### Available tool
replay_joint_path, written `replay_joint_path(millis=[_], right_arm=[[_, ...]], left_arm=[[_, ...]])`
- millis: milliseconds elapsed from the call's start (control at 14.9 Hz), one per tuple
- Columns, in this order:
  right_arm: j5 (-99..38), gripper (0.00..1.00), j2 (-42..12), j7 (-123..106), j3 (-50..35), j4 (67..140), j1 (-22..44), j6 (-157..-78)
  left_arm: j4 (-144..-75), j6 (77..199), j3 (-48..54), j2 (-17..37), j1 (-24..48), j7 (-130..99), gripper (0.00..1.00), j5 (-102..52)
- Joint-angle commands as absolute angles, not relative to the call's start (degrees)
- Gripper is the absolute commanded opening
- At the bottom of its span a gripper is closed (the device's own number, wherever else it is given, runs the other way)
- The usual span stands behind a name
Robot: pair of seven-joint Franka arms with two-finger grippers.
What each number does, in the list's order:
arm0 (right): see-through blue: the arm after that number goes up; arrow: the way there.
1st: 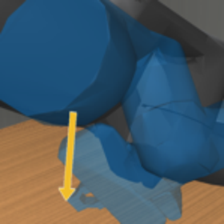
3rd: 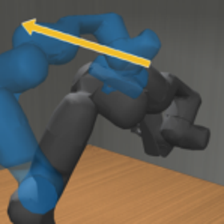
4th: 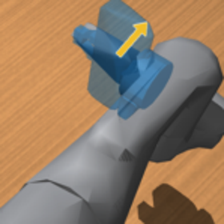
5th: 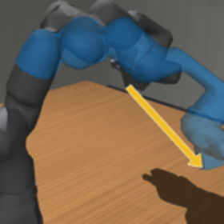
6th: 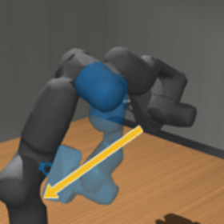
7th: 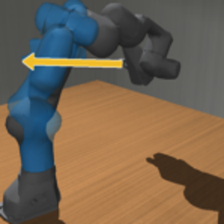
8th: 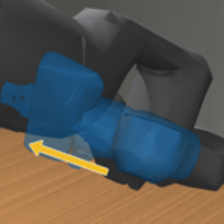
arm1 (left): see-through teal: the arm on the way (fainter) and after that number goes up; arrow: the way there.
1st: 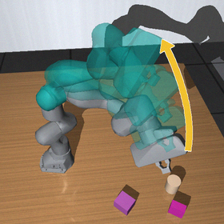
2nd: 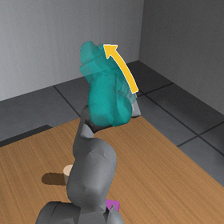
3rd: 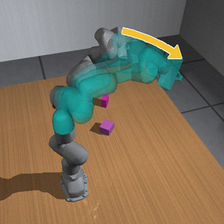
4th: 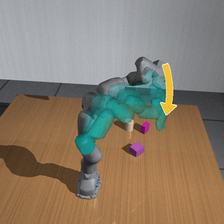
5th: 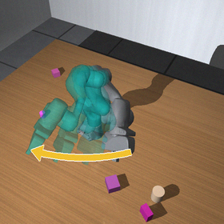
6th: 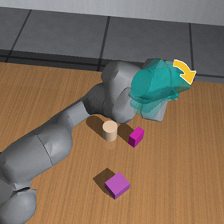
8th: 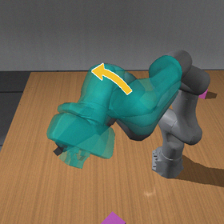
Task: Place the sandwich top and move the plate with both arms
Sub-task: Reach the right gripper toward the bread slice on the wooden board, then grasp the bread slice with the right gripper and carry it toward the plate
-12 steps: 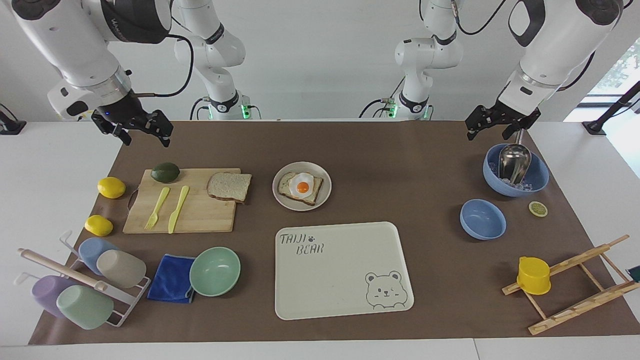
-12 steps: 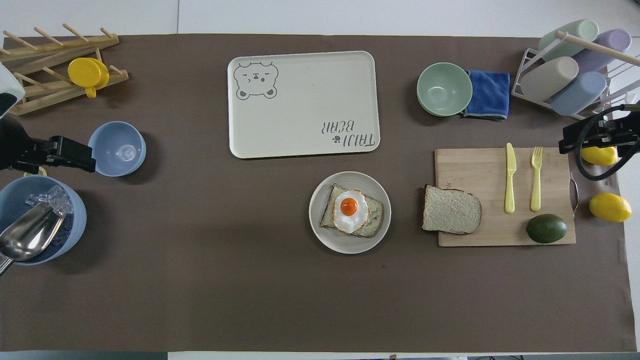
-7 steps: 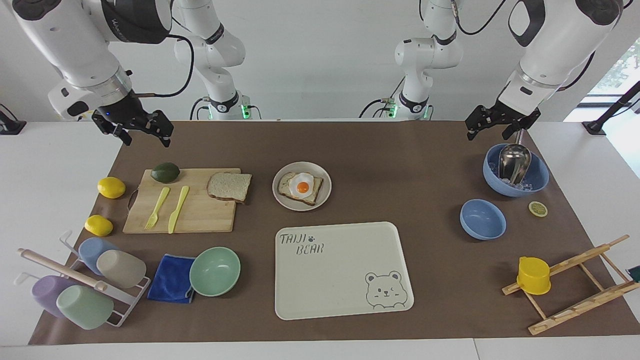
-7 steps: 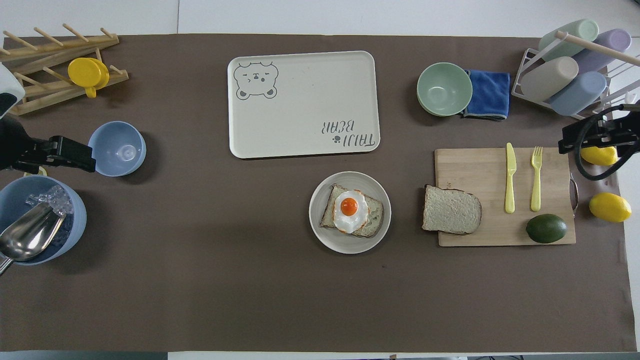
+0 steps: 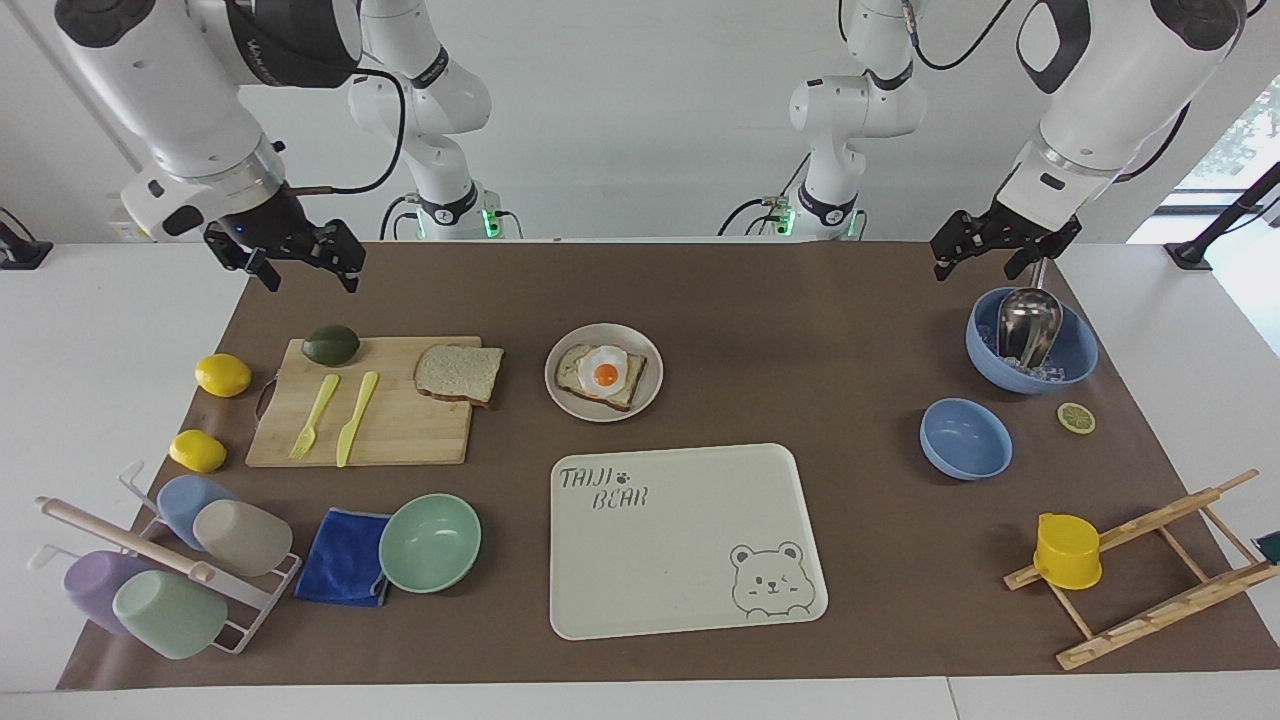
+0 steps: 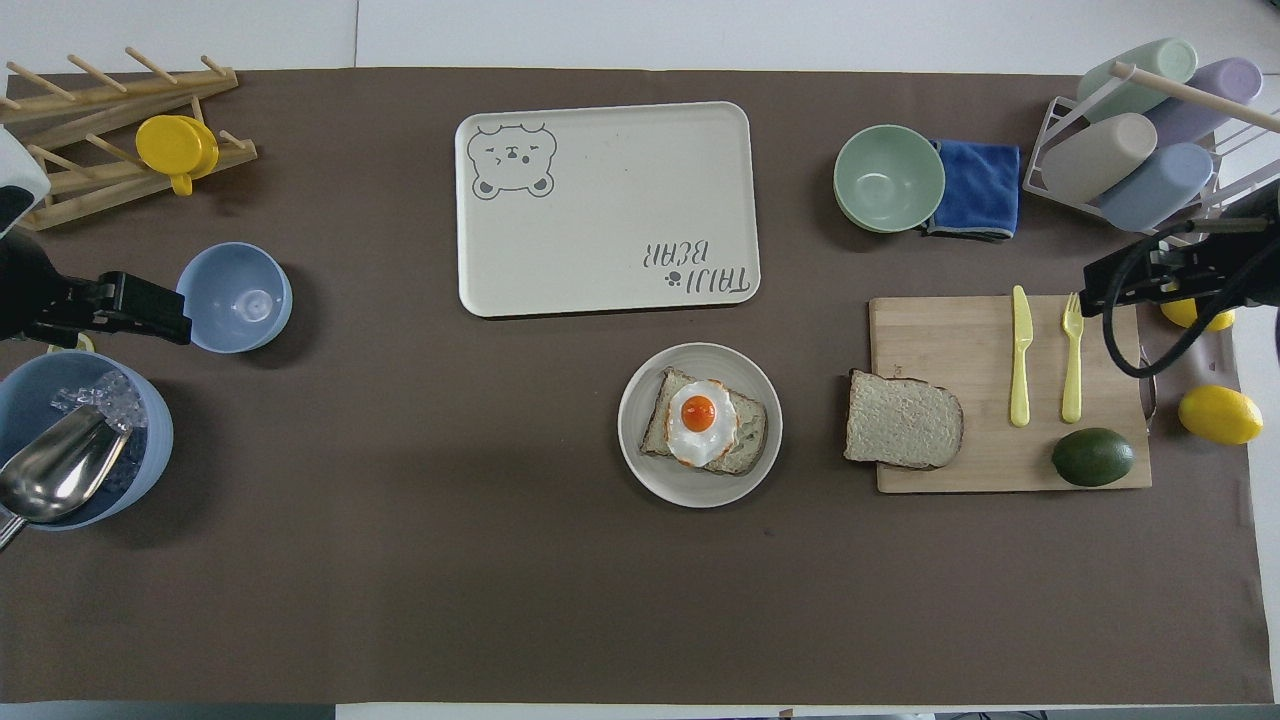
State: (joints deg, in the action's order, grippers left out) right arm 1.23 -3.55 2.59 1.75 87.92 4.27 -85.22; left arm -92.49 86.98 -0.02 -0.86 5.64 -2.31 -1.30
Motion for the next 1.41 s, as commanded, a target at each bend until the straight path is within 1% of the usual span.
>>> replay_joint_path(millis=[0, 67, 268, 335, 469, 603, 804, 1004, 1205, 1339], right_arm=[[7.6, 1.0, -4.9, 8.5, 0.5, 90.4, 9.2, -86.2], [8.7, 1.0, -6.4, 11.0, -0.4, 90.3, 10.3, -86.0], [14.8, 1.0, -11.6, 19.6, -1.1, 90.5, 17.9, -86.8], [15.5, 1.0, -13.3, 22.6, -1.1, 90.9, 19.9, -88.0], [17.2, 1.0, -15.2, 26.5, -1.1, 95.3, 23.0, -93.4], [18.8, 1.0, -19.4, 32.7, -1.1, 97.1, 25.8, -96.4], [21.8, 1.0, -19.3, 33.0, -1.1, 101.9, 25.1, -99.5], [21.7, 1.0, -18.8, 33.5, -1.1, 107.0, 23.7, -103.8], [21.6, 0.95, -17.8, 33.7, -1.1, 110.0, 23.3, -105.3], [20.3, 0.93, -17.8, 34.2, -1.1, 110.7, 22.2, -106.5]], left_arm=[[-94.2, 88.0, 0.1, -2.4, 5.4, -2.2, 1.0, -0.4], [-94.2, 88.0, 0.1, -2.4, 5.4, -2.3, 1.0, -0.4], [-94.2, 88.0, 0.1, -2.4, 5.4, -2.3, 1.0, -0.4], [-94.2, 88.0, 0.1, -2.4, 5.4, -2.3, 1.0, -0.4], [-94.2, 88.0, 0.1, -2.4, 5.4, -2.2, 1.0, -0.4], [-94.2, 88.0, 0.1, -2.4, 5.4, -2.3, 1.0, -0.4], [-94.2, 88.0, 0.1, -2.4, 5.4, -2.3, 1.0, -0.4], [-94.2, 88.0, 0.1, -2.4, 5.4, -2.2, 1.0, -0.4], [-94.2, 88.0, 0.1, -2.4, 5.4, -2.2, 1.0, -0.4], [-94.2, 88.0, 0.1, -2.4, 5.4, -2.2, 1.0, -0.4]])
